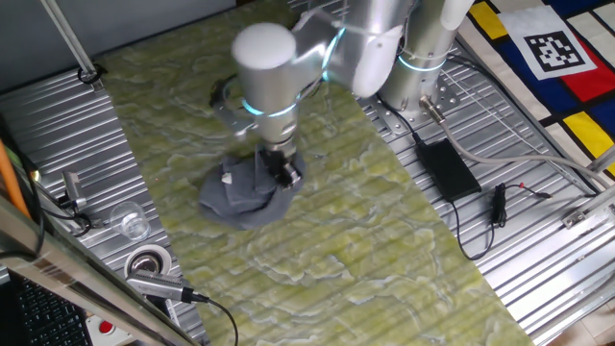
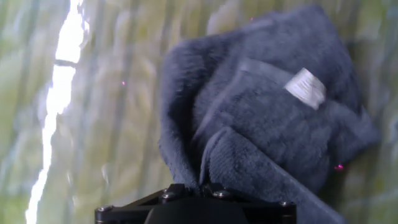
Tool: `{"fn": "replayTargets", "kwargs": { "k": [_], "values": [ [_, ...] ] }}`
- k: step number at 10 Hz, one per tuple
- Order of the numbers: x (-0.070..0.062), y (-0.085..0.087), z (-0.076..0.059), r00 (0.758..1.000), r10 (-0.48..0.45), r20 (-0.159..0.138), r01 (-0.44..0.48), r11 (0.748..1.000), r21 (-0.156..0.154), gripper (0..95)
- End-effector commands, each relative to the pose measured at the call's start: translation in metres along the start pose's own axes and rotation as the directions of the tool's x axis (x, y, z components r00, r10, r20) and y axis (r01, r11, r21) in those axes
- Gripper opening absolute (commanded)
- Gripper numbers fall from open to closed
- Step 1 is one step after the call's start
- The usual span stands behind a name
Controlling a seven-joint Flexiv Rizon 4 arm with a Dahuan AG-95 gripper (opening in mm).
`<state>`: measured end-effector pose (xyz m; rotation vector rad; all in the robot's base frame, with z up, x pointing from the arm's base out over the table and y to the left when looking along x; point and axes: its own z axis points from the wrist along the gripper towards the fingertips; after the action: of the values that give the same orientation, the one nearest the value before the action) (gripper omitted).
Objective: Clean the table with a cloth
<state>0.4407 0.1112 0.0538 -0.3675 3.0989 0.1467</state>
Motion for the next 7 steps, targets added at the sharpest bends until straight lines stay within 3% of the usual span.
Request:
{"fn": "replayTargets", "kwargs": {
  "k": [1,2,6,7],
  "values": [
    [0.017,-0.021,-0.007,0.996,-0.084,-0.007,0.084,0.996,-0.006,0.0],
    [0.027,-0.036,-0.011,0.992,-0.129,-0.007,0.129,0.992,-0.007,0.0],
    [0.045,-0.065,-0.014,0.973,-0.232,-0.005,0.232,0.973,-0.007,0.0],
    [0.051,-0.066,-0.015,0.978,-0.209,-0.002,0.209,0.977,-0.028,0.0]
  ]
}}
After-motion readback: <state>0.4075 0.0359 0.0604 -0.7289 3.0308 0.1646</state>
